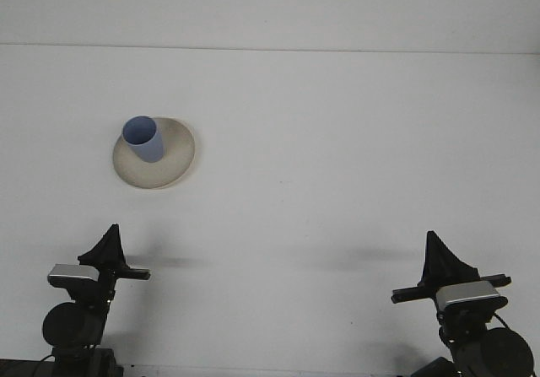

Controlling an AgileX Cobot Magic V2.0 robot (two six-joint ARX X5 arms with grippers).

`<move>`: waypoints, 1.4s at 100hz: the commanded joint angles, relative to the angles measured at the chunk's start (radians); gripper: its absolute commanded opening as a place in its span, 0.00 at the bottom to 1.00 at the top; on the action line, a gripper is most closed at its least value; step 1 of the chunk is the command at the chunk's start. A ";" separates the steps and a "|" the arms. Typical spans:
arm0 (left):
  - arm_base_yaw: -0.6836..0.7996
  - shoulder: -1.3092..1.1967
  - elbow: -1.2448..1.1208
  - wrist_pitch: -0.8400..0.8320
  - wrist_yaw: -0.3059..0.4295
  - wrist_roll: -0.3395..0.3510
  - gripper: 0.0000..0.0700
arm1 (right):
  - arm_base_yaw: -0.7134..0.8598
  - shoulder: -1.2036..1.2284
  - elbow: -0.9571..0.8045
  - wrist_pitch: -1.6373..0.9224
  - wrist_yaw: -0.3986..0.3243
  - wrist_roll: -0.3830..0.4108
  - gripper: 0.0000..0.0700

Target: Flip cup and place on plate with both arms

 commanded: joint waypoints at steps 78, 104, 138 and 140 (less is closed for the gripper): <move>0.002 -0.001 -0.019 0.006 -0.003 -0.011 0.02 | 0.004 -0.001 -0.002 0.013 0.003 -0.005 0.01; 0.002 -0.001 -0.019 0.006 -0.003 -0.011 0.02 | -0.131 -0.008 -0.040 0.033 -0.037 -0.085 0.01; 0.002 -0.001 -0.019 0.006 -0.003 -0.011 0.02 | -0.414 -0.122 -0.307 0.126 -0.314 -0.259 0.01; 0.002 -0.001 -0.019 0.006 -0.003 -0.011 0.02 | -0.416 -0.134 -0.322 0.128 -0.311 -0.267 0.01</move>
